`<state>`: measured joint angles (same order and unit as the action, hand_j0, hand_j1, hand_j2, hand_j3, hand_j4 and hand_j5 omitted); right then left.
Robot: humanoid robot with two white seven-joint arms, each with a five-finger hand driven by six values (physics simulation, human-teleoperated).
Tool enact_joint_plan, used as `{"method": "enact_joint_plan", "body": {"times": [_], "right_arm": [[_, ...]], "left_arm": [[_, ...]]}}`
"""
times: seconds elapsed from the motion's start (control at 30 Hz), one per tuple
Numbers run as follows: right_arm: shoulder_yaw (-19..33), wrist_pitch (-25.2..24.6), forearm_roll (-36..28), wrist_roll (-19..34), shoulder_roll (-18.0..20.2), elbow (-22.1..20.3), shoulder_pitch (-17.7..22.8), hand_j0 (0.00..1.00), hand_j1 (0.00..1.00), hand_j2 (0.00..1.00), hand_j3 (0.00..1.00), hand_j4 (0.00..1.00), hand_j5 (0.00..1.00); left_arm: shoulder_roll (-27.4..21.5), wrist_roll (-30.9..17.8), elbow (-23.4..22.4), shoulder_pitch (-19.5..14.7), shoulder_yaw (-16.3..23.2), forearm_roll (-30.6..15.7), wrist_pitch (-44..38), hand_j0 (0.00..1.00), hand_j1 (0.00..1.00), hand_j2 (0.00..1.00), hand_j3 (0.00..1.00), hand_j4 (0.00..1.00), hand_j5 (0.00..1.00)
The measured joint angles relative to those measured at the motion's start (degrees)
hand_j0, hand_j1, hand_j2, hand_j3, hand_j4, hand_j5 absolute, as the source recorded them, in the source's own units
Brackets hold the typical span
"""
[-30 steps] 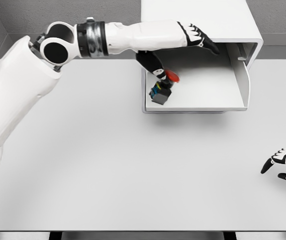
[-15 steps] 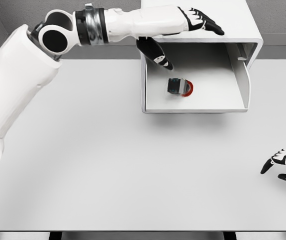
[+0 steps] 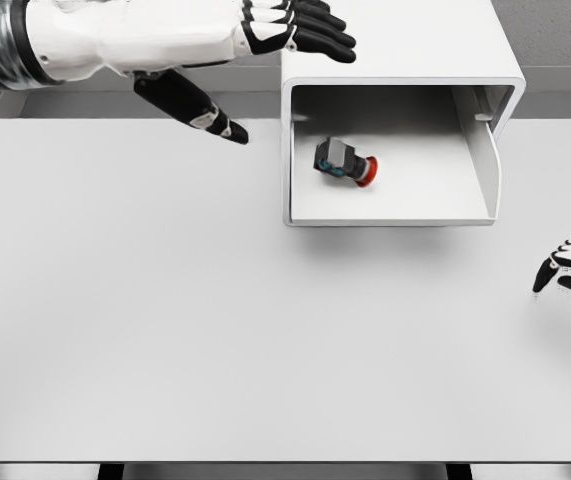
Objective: Slide open multi-storey tabletop storage cabinets and put open load switch and slide close multi-storey tabletop storage cabinets
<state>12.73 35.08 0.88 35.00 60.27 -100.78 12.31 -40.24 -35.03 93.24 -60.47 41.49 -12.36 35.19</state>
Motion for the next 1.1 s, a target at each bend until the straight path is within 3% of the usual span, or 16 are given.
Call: {"method": "enact_joint_plan", "body": {"times": [0.07, 0.17, 0.3, 0.37, 0.53, 0.8, 0.93, 1.1], "right_arm": [[-3.1, 0.02, 0.03, 0.0, 0.03, -0.01, -2.56, 0.48, 0.48, 0.48, 0.48, 0.48, 0.48], [-6.53, 0.04, 0.06, 0.01, 0.04, -0.01, -5.19, 0.49, 0.49, 0.49, 0.49, 0.49, 0.49], [-10.39, 0.07, 0.15, 0.01, 0.03, -0.01, -7.38, 0.49, 0.49, 0.49, 0.49, 0.49, 0.49], [-13.18, 0.03, 0.1, 0.01, 0.03, -0.01, -10.73, 0.49, 0.49, 0.49, 0.49, 0.49, 0.49], [-16.81, 0.09, 0.19, 0.01, -0.04, -0.01, -11.52, 0.49, 0.49, 0.49, 0.49, 0.49, 0.49], [-18.26, 0.08, 0.16, 0.01, -0.19, -0.01, -13.19, 0.5, 0.5, 0.5, 0.5, 0.5, 0.5], [-20.15, 0.04, 0.07, 0.01, -0.29, -0.01, -17.06, 0.5, 0.5, 0.5, 0.5, 0.5, 0.5], [-23.01, 0.07, 0.12, 0.01, -0.49, -0.01, -18.73, 0.5, 0.5, 0.5, 0.5, 0.5, 0.5]], "left_arm": [[-4.23, -0.01, 0.33, 4.92, -0.09, -0.24, 0.05, 1.0, 1.0, 1.0, 1.0, 1.0, 1.0], [-8.85, -0.01, -1.05, 14.41, -0.16, -0.29, 0.06, 1.0, 1.0, 1.0, 1.0, 1.0, 1.0], [-11.77, 0.0, -6.98, 17.59, -2.58, -0.38, 0.0, 1.0, 1.0, 1.0, 1.0, 1.0, 1.0], [-12.62, 0.0, -9.63, 17.67, -3.14, -0.18, 0.0, 1.0, 1.0, 1.0, 1.0, 1.0, 1.0], [-13.04, 0.01, -12.9, 18.9, -3.44, 0.06, -0.01, 1.0, 1.0, 1.0, 1.0, 1.0, 1.0], [-13.4, 0.01, -13.73, 19.16, -3.67, 0.06, -0.02, 1.0, 1.0, 1.0, 1.0, 1.0, 1.0], [-13.53, 0.01, -13.78, 19.25, -3.65, 0.06, -0.02, 1.0, 1.0, 1.0, 1.0, 1.0, 1.0], [-13.57, 0.01, -13.8, 19.25, -3.65, 0.06, -0.03, 1.0, 1.0, 1.0, 1.0, 1.0, 1.0]]}}
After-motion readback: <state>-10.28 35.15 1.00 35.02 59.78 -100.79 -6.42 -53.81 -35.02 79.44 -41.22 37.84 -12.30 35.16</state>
